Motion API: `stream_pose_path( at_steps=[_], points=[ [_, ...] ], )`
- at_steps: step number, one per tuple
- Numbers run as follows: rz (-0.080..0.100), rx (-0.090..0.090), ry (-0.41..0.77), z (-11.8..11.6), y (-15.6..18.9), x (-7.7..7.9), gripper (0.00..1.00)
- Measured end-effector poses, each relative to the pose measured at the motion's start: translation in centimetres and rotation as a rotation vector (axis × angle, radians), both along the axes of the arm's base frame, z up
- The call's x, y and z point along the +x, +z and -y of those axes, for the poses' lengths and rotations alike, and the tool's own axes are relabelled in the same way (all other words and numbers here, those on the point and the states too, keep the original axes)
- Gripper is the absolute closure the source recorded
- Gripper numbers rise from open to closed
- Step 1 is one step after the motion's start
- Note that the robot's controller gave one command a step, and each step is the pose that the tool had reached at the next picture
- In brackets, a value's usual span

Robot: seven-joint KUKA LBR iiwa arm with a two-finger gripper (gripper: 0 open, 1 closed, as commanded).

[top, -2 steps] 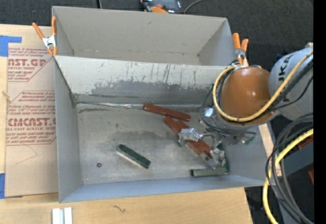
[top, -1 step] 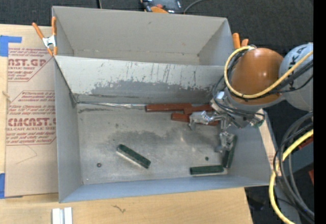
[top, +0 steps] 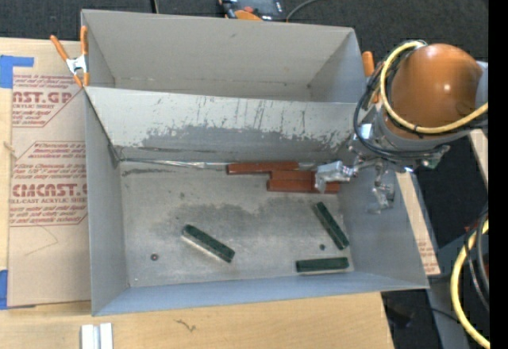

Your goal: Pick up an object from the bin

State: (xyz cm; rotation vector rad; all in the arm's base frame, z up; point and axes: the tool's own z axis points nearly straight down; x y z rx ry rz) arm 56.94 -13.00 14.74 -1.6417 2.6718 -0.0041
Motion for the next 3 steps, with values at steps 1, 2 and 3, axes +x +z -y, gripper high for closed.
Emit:
stream_pose_path(
  at_steps=[1, 2, 3],
  points=[
    [-0.011, 0.004, 0.324, -3.3, -3.4, -5.9, 0.00],
    [-0.005, 0.010, 0.304, -2.2, -7.9, -2.9, 0.00],
    [-0.006, 0.002, 0.305, -1.8, -7.8, -3.0, 1.00]
  ],
)
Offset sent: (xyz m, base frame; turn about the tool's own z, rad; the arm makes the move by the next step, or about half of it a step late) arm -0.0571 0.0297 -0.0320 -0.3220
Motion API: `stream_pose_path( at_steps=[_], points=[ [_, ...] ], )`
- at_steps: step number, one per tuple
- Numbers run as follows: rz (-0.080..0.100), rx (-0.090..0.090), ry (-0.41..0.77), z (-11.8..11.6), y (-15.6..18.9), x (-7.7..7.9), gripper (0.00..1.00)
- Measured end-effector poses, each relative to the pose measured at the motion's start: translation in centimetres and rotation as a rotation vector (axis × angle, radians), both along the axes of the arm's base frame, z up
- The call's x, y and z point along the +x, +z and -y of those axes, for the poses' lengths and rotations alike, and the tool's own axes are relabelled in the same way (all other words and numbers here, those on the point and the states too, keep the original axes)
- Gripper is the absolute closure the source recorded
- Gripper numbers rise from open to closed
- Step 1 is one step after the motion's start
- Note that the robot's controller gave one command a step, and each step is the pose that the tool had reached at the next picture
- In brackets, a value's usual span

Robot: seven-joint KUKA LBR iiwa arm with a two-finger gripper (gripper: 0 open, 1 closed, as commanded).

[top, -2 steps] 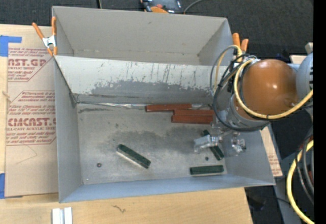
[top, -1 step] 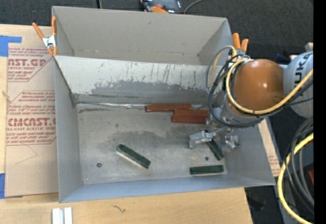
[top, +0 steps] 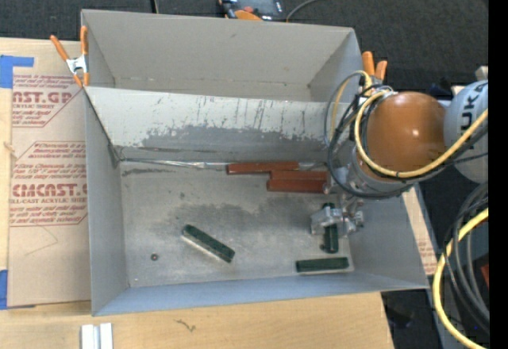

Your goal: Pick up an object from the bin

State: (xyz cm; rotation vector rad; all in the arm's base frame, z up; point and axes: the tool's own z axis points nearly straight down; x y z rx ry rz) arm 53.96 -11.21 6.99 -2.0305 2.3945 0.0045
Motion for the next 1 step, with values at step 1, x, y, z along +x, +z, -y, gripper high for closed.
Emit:
stream_pose_path(
  at_steps=[1],
  points=[
    [0.008, -0.005, -0.004, 2.16, 15.40, -1.18, 1.00]
  ],
)
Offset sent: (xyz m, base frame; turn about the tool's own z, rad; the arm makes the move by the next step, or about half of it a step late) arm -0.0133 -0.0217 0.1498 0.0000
